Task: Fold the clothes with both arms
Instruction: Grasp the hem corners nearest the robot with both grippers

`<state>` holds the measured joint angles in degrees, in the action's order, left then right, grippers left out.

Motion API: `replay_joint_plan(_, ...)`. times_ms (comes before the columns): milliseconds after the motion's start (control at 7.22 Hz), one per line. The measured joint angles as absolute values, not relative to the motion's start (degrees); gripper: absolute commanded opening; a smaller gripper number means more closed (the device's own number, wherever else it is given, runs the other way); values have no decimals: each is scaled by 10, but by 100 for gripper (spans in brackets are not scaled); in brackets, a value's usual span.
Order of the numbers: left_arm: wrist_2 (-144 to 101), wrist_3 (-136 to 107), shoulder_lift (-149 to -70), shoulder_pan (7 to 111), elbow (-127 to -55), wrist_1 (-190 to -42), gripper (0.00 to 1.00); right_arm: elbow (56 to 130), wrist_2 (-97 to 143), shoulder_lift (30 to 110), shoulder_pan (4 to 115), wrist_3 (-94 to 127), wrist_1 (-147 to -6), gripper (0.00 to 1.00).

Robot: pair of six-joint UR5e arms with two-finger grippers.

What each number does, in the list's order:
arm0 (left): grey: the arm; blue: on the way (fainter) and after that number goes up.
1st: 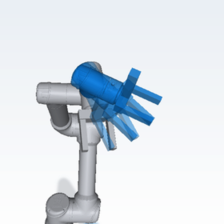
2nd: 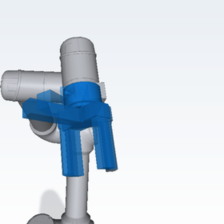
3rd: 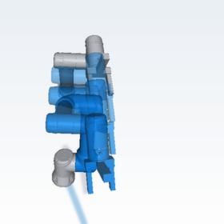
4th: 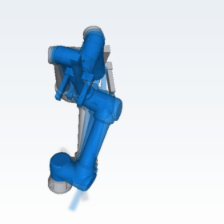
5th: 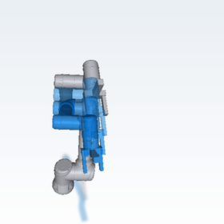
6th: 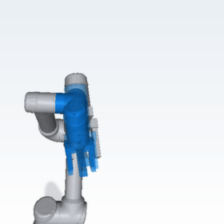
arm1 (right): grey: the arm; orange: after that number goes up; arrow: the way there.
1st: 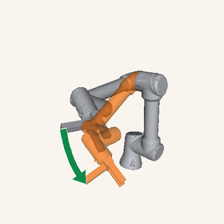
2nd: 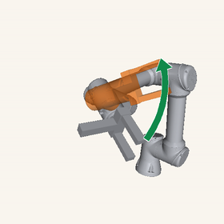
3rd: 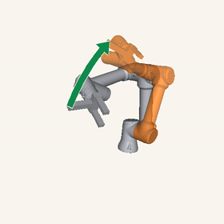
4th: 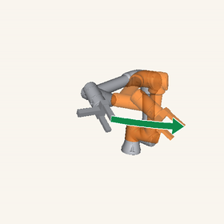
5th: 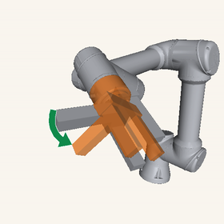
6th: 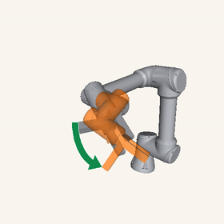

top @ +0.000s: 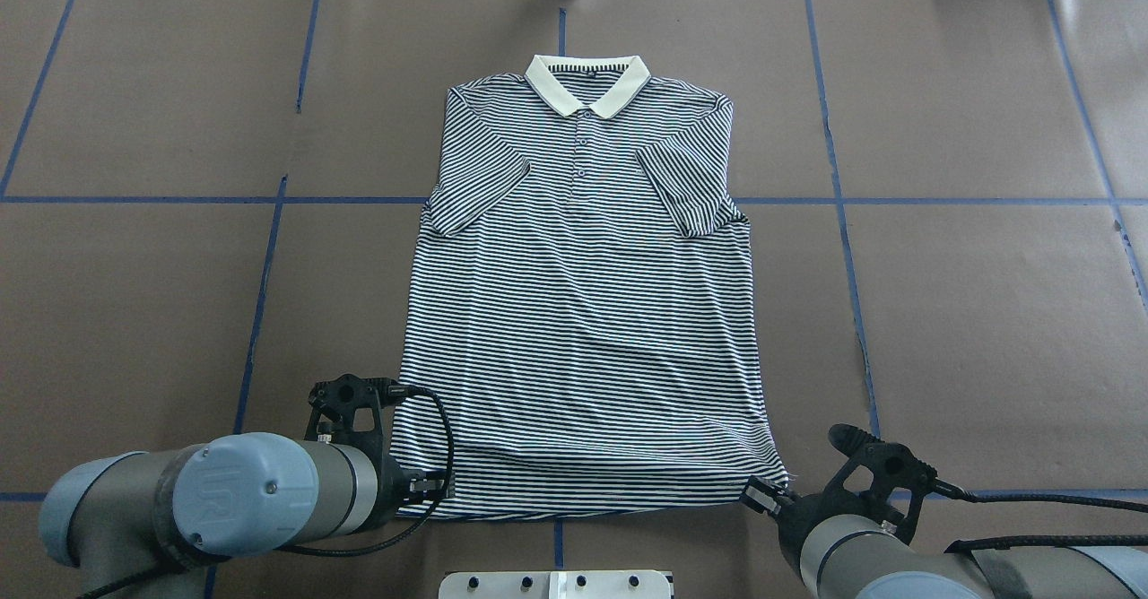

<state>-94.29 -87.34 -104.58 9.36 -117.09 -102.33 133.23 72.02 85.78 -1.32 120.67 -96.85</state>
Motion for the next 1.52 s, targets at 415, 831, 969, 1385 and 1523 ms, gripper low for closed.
replay_joint_plan(415,-937,-887,-1030,78,-1163,-1023,61,1332,717,858,-21,1208,-969,0)
replay_joint_plan(831,-937,-886,-1025,76,-1159,-1023,57,1332,717,858,-22,1208,-969,0)
replay_joint_plan(969,-937,-886,-1025,75,-1155,-1023,56,1332,717,858,-23,1208,-969,0)
replay_joint_plan(1385,-938,-886,-1028,74,-1149,-1024,0,1332,717,858,-24,1208,-969,0)
replay_joint_plan(1523,-938,-886,-1029,74,-1150,-1024,0,1332,717,858,-24,1208,-969,0)
